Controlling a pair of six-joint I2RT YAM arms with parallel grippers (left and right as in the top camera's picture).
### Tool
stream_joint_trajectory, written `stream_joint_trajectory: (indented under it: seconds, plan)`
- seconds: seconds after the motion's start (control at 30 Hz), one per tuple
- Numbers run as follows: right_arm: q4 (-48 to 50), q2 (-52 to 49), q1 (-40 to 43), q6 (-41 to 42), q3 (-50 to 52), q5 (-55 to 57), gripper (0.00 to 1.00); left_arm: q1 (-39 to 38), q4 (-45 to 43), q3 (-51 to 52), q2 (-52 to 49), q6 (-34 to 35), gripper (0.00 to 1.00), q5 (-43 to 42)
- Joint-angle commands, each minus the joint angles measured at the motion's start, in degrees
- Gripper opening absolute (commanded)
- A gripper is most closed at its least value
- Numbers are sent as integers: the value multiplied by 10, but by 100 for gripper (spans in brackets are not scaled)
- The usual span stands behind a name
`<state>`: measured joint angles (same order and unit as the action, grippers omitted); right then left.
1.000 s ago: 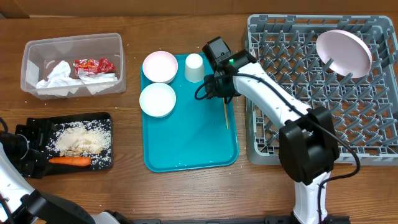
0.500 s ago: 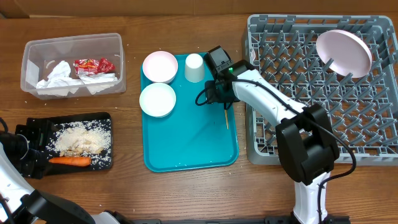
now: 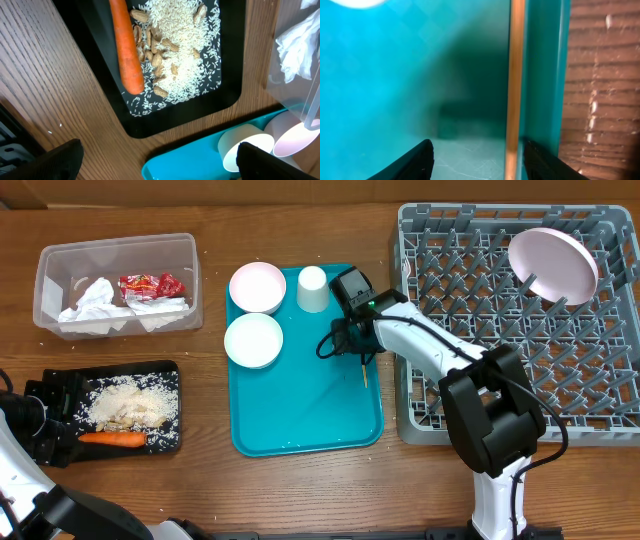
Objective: Sort waste into correct bins and load items into the dishwasher rack
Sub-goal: 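Move the right gripper to the wooden chopsticks and grasp them, then carry the chopsticks to the rack and insert them upright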
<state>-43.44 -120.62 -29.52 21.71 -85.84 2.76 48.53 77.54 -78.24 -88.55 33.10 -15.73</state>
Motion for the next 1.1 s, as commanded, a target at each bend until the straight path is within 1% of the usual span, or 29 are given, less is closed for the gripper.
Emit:
stream_joint_trajectory:
  seconds: [0.0, 0.13, 0.2, 0.23, 0.33, 0.43, 0.53, 0.67, 0.73, 0.93, 1.07]
  plan:
    - [3, -2, -1, 11, 8, -3, 61, 2, 0, 1, -3, 7, 100, -2]
    - [3, -8, -1, 11, 8, -3, 60, 2, 0, 1, -3, 7, 100, -2]
    - [4, -15, -1, 11, 8, -3, 56, 2, 0, 1, -3, 7, 100, -2]
    - [5, -19, -1, 11, 8, -3, 52, 2, 0, 1, -3, 7, 100, -2]
    - [1, -33, -1, 11, 8, -3, 37, 2, 0, 1, -3, 7, 100, -2]
    - [-7, -37, -1, 14, 8, -3, 28, 2, 0, 1, -3, 7, 100, -2]
    - [-12, -37, -1, 24, 8, 2, 15, 2, 0, 1, -3, 7, 100, -2]
    - [-22, -37, -2, 24, 7, 2, 9, 2, 0, 1, -3, 7, 100, -2]
    - [-36, -37, -2, 23, 3, -1, 4, 2, 0, 1, -3, 7, 100, -2]
    - [-90, -34, -1, 19, -35, -41, 4, 2, 0, 1, -3, 7, 100, -2]
    - [-151, -26, 8, 18, -94, -67, 4, 2, 0, 1, -3, 7, 100, -2]
